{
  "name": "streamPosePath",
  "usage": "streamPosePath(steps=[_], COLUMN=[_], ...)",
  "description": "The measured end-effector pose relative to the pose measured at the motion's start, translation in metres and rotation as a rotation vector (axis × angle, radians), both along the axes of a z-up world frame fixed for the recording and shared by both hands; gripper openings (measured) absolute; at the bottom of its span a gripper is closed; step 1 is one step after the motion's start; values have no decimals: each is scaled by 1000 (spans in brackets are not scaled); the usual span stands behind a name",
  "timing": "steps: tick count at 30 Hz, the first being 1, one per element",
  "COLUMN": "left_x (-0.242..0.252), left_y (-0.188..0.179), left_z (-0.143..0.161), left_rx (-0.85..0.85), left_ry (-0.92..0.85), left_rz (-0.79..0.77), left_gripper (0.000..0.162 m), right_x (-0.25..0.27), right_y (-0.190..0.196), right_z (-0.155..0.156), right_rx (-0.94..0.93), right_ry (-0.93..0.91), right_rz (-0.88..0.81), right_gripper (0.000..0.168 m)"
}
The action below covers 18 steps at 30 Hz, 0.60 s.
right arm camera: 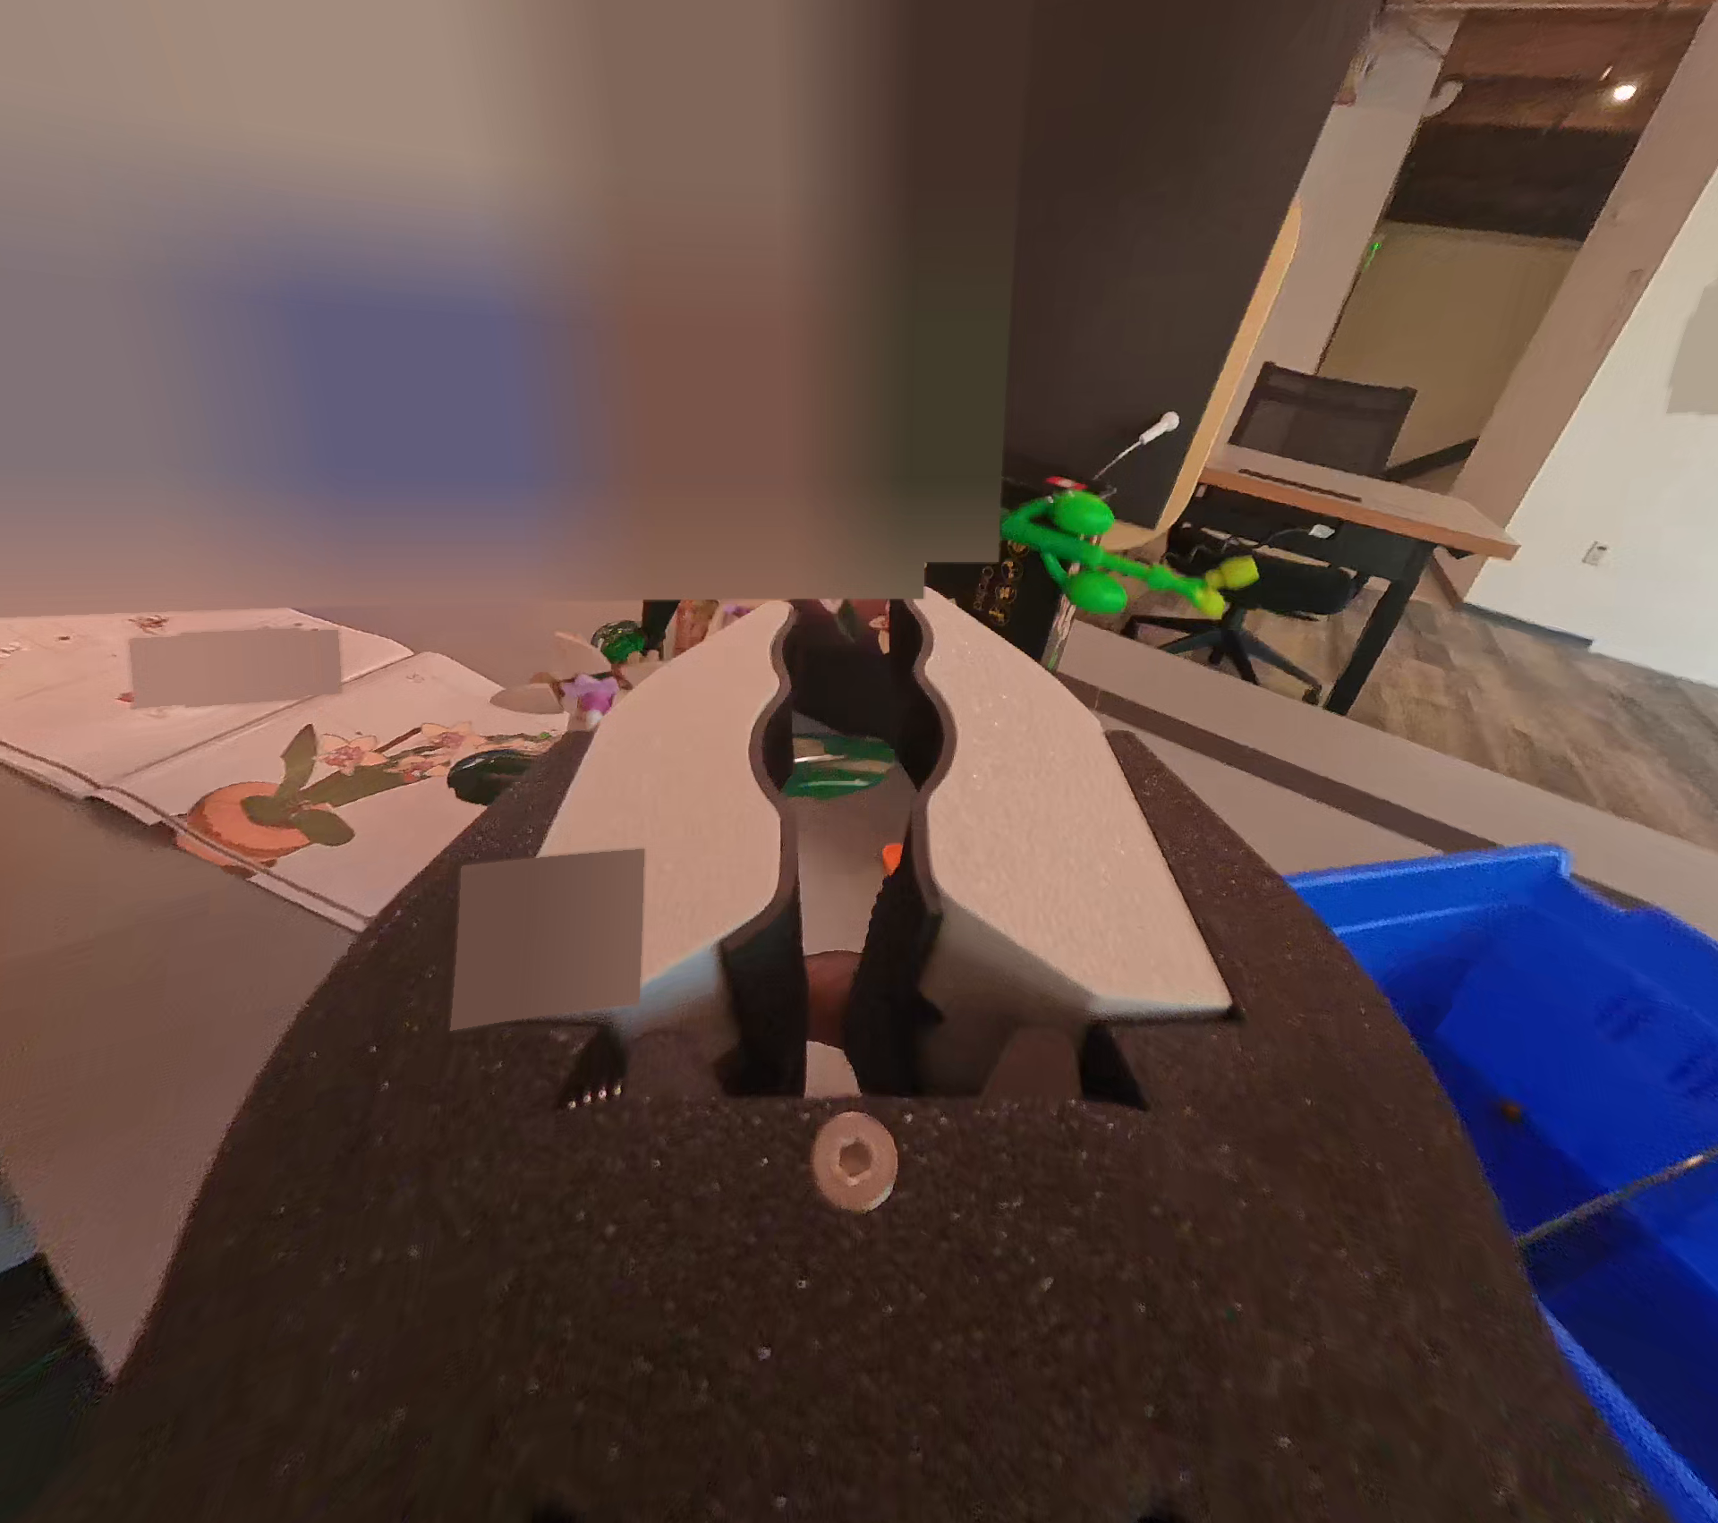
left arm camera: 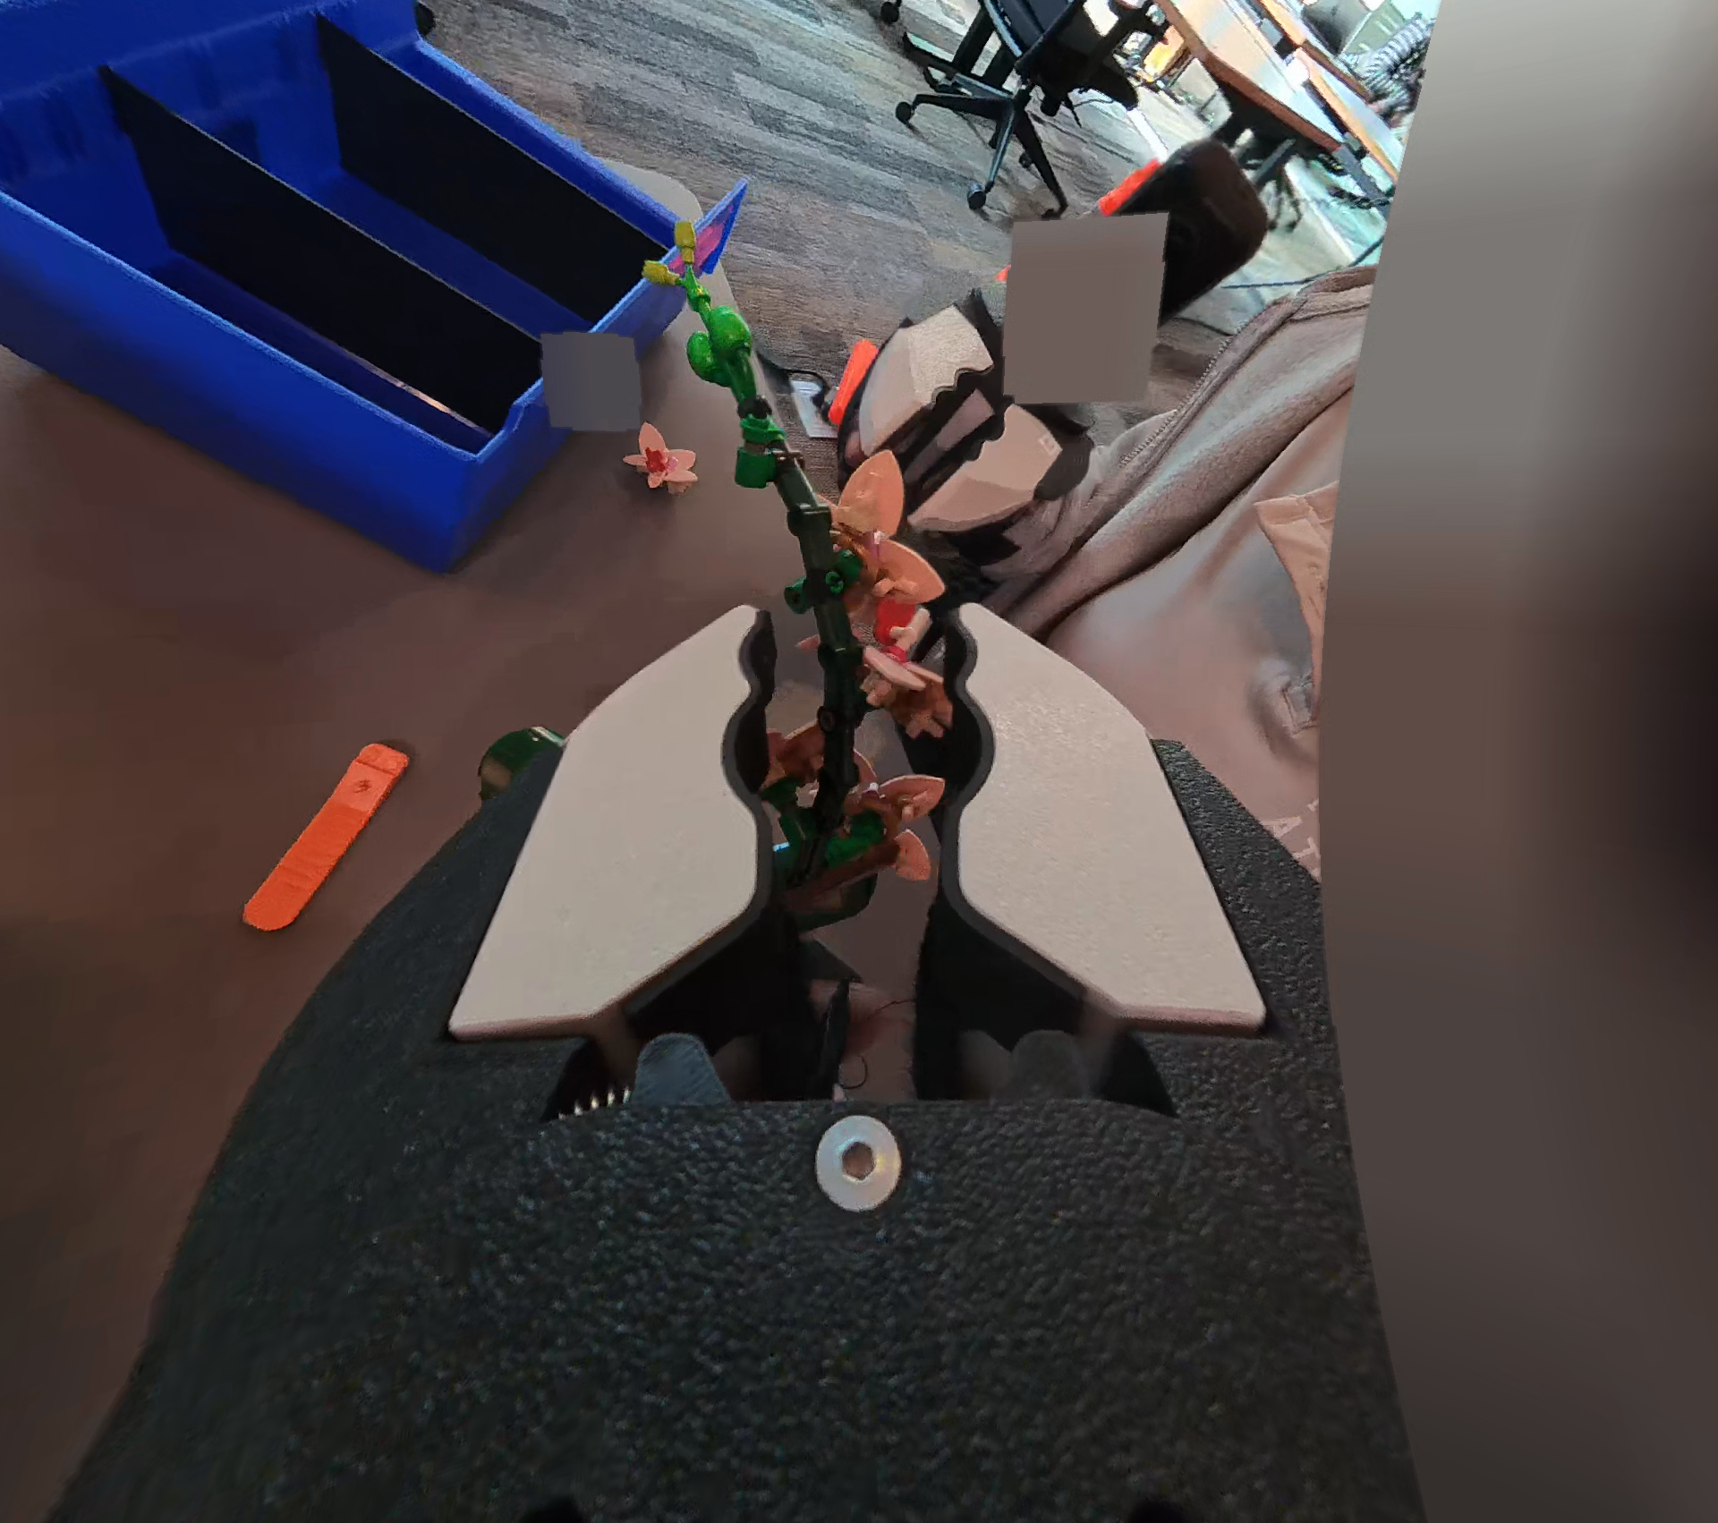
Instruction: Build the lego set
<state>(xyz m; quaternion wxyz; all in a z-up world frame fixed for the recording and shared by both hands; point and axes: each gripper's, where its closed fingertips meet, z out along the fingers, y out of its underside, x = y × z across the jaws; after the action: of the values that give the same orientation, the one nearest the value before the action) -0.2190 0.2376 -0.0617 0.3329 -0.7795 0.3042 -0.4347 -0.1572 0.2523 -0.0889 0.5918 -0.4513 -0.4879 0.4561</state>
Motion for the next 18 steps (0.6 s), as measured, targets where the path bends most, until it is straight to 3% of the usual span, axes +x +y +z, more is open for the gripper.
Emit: streamPosePath(steps=[5, 10, 14, 18], left_x=[-11, -25, -27, -19], left_y=[-15, -43, -84, -107], left_z=[14, 8, -49, -135], left_rx=[94, 268, 298, 161], left_ry=[93, 295, 503, 575], left_rz=[90, 380, 627, 846], left_gripper=[48, 76, 81, 81], right_x=[12, 1, -20, -41], right_y=[7, -5, -28, -47], right_z=[-17, -71, -102, -120], right_rx=[-114, -283, -349, -306], right_ry=[-50, -258, -349, -419], right_rz=[77, 290, 422, 497], right_gripper=[21, 40, 51, 58])
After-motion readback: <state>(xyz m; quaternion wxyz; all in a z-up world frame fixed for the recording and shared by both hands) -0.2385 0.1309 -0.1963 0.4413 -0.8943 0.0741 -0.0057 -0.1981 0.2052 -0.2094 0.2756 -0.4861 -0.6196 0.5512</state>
